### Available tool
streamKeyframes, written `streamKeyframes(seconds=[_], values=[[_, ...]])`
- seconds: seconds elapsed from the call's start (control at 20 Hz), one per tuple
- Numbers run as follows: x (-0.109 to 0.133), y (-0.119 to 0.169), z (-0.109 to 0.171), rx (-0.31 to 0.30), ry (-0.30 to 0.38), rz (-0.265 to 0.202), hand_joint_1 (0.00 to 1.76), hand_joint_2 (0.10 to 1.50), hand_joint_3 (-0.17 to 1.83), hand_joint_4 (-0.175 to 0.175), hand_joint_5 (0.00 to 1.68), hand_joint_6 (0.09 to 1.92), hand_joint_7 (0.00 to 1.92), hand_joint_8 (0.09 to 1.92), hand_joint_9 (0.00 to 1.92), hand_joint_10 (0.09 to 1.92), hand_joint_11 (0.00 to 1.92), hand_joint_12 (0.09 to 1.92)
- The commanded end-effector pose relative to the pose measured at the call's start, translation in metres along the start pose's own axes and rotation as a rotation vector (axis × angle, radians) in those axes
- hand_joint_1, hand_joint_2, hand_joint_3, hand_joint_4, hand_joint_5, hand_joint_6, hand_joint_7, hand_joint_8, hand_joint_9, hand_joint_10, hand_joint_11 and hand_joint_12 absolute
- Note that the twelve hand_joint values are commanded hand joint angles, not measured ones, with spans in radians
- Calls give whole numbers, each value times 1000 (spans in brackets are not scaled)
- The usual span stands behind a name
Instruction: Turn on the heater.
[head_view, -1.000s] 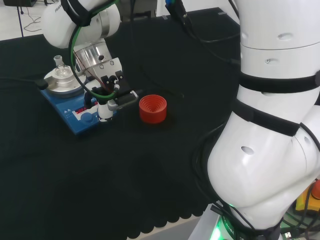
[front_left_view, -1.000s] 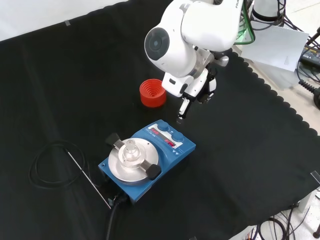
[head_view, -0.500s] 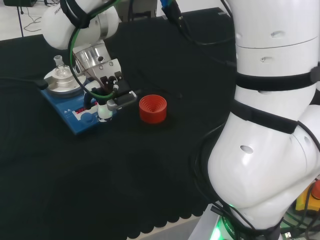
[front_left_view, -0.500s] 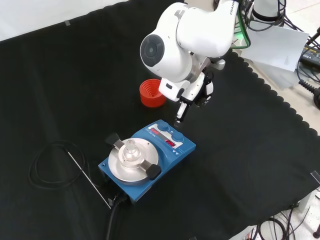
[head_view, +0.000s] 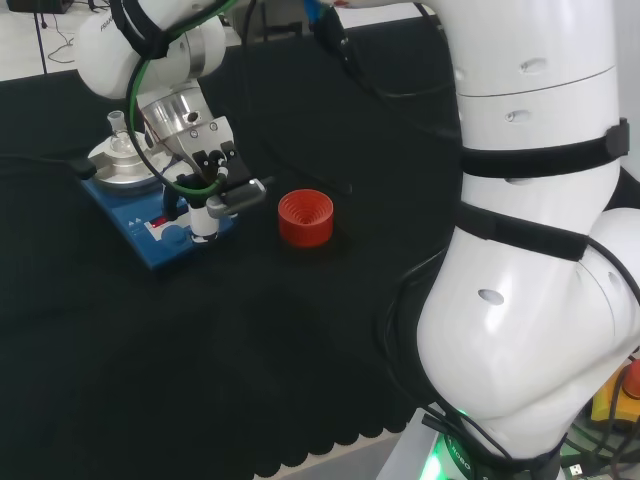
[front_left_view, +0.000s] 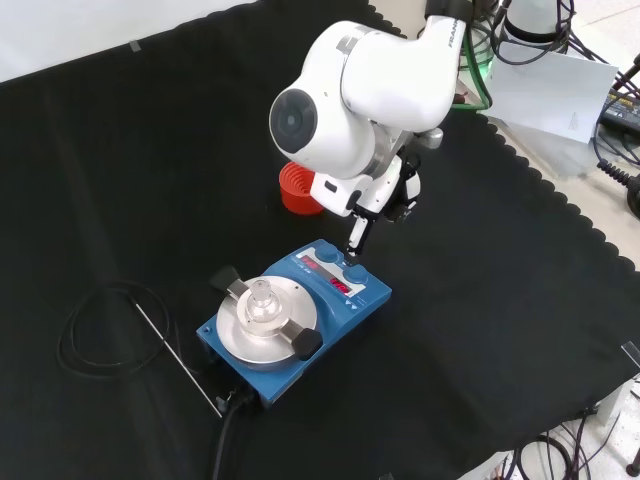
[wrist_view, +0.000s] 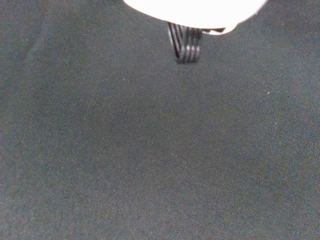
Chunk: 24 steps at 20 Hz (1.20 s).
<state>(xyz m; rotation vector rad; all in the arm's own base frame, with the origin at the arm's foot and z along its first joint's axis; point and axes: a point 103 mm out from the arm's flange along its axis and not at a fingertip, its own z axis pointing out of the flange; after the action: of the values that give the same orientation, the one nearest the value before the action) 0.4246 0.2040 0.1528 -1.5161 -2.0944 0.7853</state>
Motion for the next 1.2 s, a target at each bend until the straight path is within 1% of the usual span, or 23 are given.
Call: streamKeyframes(seconds=[0.05,1.2], values=[[-2,3,4,29,-4,5,1455,651,1116,-47,346,202,1593,1729,1671,1725,1317,1442],[2,7,6,41,-14,-1,1457,644,1129,-46,368,171,1595,1731,1674,1727,1318,1447]])
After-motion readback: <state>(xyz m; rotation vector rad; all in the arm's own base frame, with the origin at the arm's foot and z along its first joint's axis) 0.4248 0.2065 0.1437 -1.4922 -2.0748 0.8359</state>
